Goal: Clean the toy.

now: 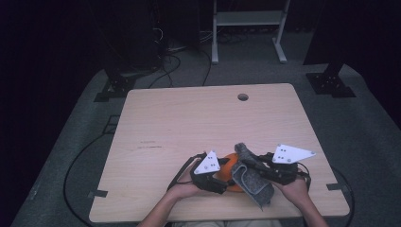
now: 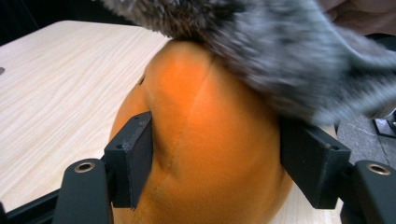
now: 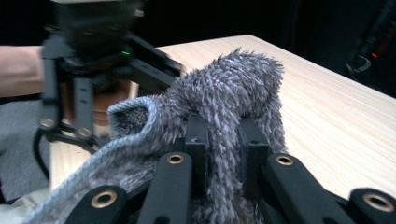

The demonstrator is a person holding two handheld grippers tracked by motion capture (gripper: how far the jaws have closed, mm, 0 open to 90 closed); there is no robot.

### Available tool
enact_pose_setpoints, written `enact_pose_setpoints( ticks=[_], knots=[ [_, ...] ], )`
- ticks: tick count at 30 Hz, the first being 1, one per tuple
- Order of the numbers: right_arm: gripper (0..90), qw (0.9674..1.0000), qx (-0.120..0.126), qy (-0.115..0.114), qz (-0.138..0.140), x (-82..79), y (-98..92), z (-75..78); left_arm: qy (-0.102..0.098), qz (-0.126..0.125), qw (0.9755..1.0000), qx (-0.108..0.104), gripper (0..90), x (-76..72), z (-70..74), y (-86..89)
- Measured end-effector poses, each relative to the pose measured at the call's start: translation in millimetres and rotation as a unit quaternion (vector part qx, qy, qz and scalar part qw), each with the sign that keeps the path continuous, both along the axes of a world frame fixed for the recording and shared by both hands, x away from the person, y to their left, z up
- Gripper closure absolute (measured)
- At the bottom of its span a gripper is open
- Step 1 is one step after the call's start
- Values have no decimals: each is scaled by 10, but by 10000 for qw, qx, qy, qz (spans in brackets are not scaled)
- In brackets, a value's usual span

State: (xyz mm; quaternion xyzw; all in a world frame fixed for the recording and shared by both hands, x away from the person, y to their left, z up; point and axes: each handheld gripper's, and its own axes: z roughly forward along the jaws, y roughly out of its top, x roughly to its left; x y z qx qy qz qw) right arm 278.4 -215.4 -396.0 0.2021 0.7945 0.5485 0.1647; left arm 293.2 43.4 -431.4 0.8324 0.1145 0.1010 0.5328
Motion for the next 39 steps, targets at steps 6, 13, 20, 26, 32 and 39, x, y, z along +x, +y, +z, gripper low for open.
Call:
enact_pose_setpoints(
  ticks=[6,13,20,26,32,39],
  knots=[
    [770,9996,39,256,-92,-57,-185,-82,-51,-115,9997,198,116,29,-12,6],
    [768,9996,-29,254,-83,-87,-221,-89,-26,-292,9994,197,147,82,-96,3],
    [769,9993,-246,-19,271,-201,88,68,-346,-166,9984,424,239,-58,-53,-158],
    [769,9994,-304,-44,139,-50,72,40,-245,-226,9990,289,256,-57,-64,-108],
    [769,9997,-210,40,-87,-97,-187,-21,-99,-249,9995,155,178,-7,-90,-160],
    [770,9983,-548,-201,57,-315,-76,48,-429,-13,9986,320,267,-121,-63,-307]
  ],
)
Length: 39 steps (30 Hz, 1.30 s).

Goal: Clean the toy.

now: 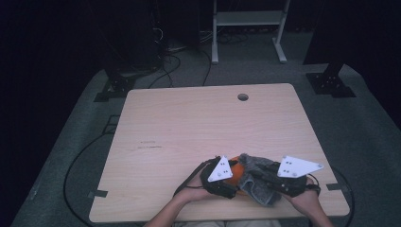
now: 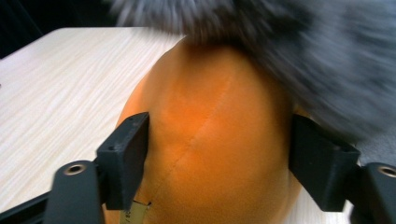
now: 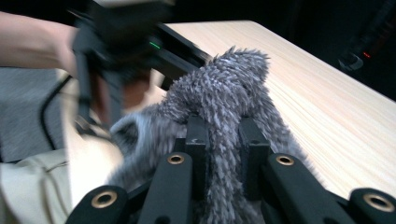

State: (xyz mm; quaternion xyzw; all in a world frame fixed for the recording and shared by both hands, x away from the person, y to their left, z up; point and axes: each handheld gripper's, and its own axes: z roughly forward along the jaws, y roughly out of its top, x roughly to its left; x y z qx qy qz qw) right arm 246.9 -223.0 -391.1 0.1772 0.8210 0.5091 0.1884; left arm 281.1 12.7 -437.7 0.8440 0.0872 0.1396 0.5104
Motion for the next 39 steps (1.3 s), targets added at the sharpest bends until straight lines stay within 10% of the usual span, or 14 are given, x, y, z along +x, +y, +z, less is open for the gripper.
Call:
enact_pose_setpoints(
  ticks=[4,9,14,22,31,39],
  knots=[
    [770,9998,-137,-60,139,113,182,36,77,87,9999,-61,323,8,10,31],
    [771,9987,316,206,-328,336,-105,-32,125,67,9998,-137,330,43,-5,80],
    [772,9972,316,370,-575,220,-364,-144,278,59,9994,-221,325,80,-23,128],
    [776,9993,22,243,-270,-74,-210,-128,320,199,9991,-213,311,69,-20,91],
    [776,9985,393,364,-149,205,-136,-71,336,163,9991,-203,304,59,-33,84],
    [774,9974,491,521,-57,154,-279,-135,697,81,9974,-140,52,212,-24,137]
  ],
)
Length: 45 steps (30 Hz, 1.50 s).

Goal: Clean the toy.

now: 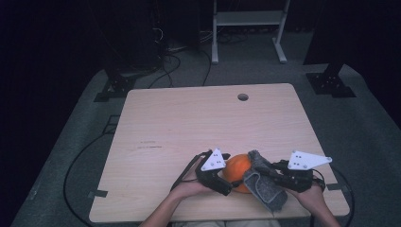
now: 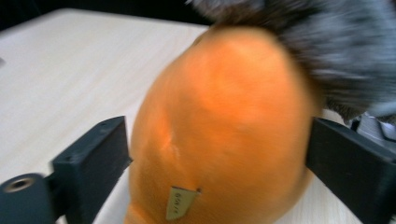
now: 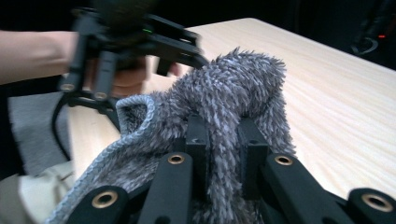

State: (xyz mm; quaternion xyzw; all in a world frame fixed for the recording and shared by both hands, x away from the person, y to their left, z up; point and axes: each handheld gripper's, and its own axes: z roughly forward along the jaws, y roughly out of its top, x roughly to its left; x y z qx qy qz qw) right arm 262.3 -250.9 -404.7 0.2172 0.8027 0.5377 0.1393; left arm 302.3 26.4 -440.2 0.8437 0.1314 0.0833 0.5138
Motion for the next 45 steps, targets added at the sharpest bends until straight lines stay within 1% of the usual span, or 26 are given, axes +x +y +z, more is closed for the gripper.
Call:
enact_pose_setpoints(
  ticks=[2,3,4,5,7,8,10,12,13,14,15,16,17,19,20,21,23,24,25,27,30,33,35,38,40,45],
  knots=[
    [773,9999,-28,18,99,-21,23,-11,94,-172,9998,102,56,-15,-72,-58],
    [773,9999,-86,4,137,-29,42,-12,10,-204,9997,126,85,-30,-83,-65],
    [773,9998,-125,-19,138,-33,50,-12,-214,-163,9995,141,145,-56,-54,-47],
    [774,9999,-110,-28,101,-42,52,-4,-315,-122,9993,133,243,-64,-23,-32],
    [773,9999,9,-100,37,-29,44,23,-597,35,9981,134,323,-99,59,-2],
    [773,9999,34,-122,10,-17,49,40,-958,239,9948,249,334,-129,133,18],
    [773,9998,26,-201,-72,53,108,77,-1262,423,9904,380,339,-144,214,60],
    [773,9995,179,-212,-117,147,187,89,-1448,746,9853,524,340,-132,260,133],
    [773,9995,215,-205,-146,229,257,84,-1396,823,9853,544,338,-122,249,152],
    [773,9995,190,-196,-163,270,292,72,-1276,880,9863,563,327,-102,216,172],
    [773,9996,110,-174,-184,326,332,41,-1127,884,9879,587,309,-85,181,182],
    [772,9997,4,-132,-212,366,355,5,-801,773,9911,729,280,-53,117,193],
    [773,9996,-184,-5,-221,422,381,-83,-713,658,9927,710,237,-47,78,204],
    [773,9996,12,219,-192,440,354,-217,-588,460,9957,552,205,-51,63,255],
    [773,9994,55,273,-190,429,327,-244,-417,286,9981,342,198,-38,104,302],
    [773,9995,-20,280,-172,406,285,-252,-349,235,9990,138,192,-21,146,341],
    [773,9995,-131,277,-101,359,230,-245,-281,388,9986,-238,192,27,216,407],
    [773,9995,-169,277,-59,339,206,-257,-275,609,9972,-348,190,67,233,438],
    [771,9993,-198,303,-16,305,168,-289,-300,749,9961,-349,190,84,221,438],
    [770,9992,-240,325,30,282,138,-306,-238,1069,9937,-217,184,118,171,417],
    [769,9986,-370,362,69,258,102,-303,159,913,9955,-202,178,148,33,364],
    [769,9978,-538,373,120,214,80,-287,181,714,9973,-67,235,104,0,313],
    [770,9979,-588,240,158,160,102,-233,135,630,9979,58,259,64,-2,304],
    [771,9972,-675,47,312,89,211,-136,-141,409,9989,160,273,-29,-8,291],
    [771,9960,-791,-5,405,87,307,-102,-298,328,9985,308,280,-74,-4,275],
    [772,9969,-633,-41,474,187,425,-22,-527,141,9975,442,307,-152,-3,245]
  ],
)
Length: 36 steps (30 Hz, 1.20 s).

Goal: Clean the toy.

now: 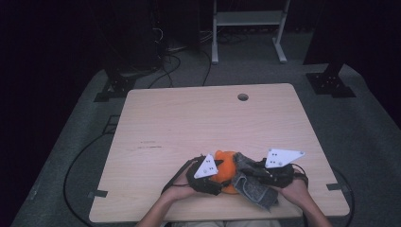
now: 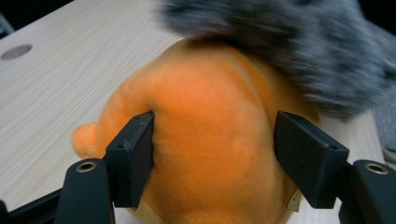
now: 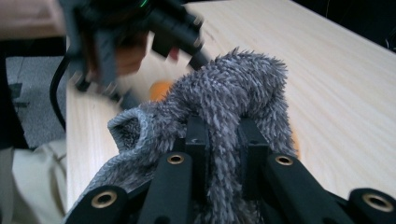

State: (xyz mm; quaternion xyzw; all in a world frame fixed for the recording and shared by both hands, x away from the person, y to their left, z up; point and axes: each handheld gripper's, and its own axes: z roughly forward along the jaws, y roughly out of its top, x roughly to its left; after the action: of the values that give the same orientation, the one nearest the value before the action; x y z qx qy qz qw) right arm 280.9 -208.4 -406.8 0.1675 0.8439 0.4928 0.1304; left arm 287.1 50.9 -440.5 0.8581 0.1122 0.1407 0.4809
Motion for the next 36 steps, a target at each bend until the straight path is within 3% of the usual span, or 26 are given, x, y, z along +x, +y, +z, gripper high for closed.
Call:
enact_pose_setpoints(
  ticks=[2,10,15,17,19,20,21,23,25,28,31,36],
  knots=[
    [772,9999,-82,62,19,72,64,32,-122,-52,9998,141,308,-46,6,-46],
    [771,9986,126,497,-82,458,60,15,20,-184,9997,136,310,-34,8,-6],
    [770,9976,122,632,-269,509,-104,-54,119,-172,9998,25,297,-17,4,28],
    [770,9968,139,688,-383,498,-207,-107,128,-55,9999,-75,262,2,29,43],
    [770,9965,206,694,-430,459,-283,-144,456,191,9984,-276,197,57,78,68],
    [770,9965,258,670,-424,422,-317,-163,590,462,9968,-281,142,94,100,75],
    [770,9967,282,641,-407,387,-347,-175,728,541,9955,-258,90,124,100,82],
    [768,9970,290,621,-372,329,-394,-183,962,607,9932,-233,78,150,73,83],
    [768,9975,212,571,-346,278,-425,-177,1151,445,9921,-234,113,142,28,68],
    [768,9986,-29,437,-307,123,-449,-144,921,336,9950,-206,191,81,22,31],
    [769,9991,-188,316,-200,-24,-419,-96,782,363,9961,-174,207,27,45,-17],
    [769,9986,-450,68,274,-254,-129,48,415,250,9988,28,223,-72,79,-79]
  ],
)
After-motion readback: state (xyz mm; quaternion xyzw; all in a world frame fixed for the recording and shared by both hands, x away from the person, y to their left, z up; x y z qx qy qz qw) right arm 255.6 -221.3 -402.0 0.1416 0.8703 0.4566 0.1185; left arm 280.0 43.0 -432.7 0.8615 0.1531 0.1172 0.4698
